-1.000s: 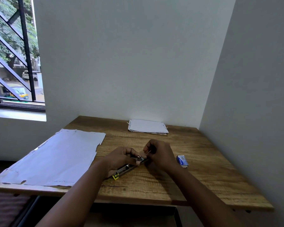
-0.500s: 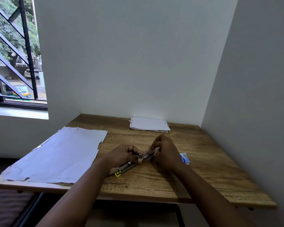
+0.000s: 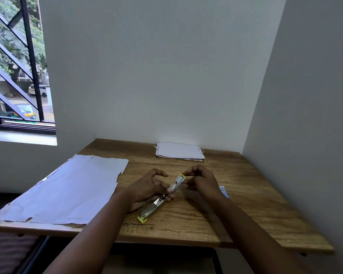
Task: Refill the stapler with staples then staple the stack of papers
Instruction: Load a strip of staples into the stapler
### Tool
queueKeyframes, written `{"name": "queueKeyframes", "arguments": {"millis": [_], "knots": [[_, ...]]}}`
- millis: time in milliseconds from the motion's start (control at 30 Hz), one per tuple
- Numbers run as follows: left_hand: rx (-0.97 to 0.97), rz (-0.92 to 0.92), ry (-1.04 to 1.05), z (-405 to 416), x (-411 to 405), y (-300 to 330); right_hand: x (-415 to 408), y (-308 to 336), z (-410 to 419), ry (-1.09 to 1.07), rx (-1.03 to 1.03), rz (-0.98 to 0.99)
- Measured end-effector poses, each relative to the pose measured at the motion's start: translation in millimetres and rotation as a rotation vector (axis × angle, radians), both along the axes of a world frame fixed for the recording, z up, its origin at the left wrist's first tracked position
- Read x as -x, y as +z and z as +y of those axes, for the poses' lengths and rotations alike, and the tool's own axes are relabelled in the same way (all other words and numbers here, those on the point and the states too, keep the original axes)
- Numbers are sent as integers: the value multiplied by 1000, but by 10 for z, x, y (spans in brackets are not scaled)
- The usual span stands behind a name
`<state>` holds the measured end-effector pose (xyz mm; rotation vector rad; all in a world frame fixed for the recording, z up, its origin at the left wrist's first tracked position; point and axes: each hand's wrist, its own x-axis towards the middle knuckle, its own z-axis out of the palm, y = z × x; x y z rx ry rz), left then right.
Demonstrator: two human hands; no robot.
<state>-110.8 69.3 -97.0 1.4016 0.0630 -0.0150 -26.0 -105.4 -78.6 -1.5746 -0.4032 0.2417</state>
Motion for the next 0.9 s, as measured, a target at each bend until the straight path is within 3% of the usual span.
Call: {"name": "queueKeyframes", "arguments": {"millis": [300, 367, 500, 567, 733, 900], "knots": [[4, 16, -38, -21, 21, 17, 160, 38, 28, 106, -4, -155], [-1, 14, -5, -5, 22, 22, 160, 33, -12, 228, 56, -208], [115, -14, 130, -20, -25, -7, 207, 17, -2, 503, 315, -511], [148, -23, 132, -36, -10, 0, 272, 10, 97, 459, 302, -588], [374, -44, 67, 0, 45, -20, 263, 13, 291, 100, 115, -587], [60, -82, 108, -85, 23, -59, 162, 37, 198, 17, 8, -406]]}}
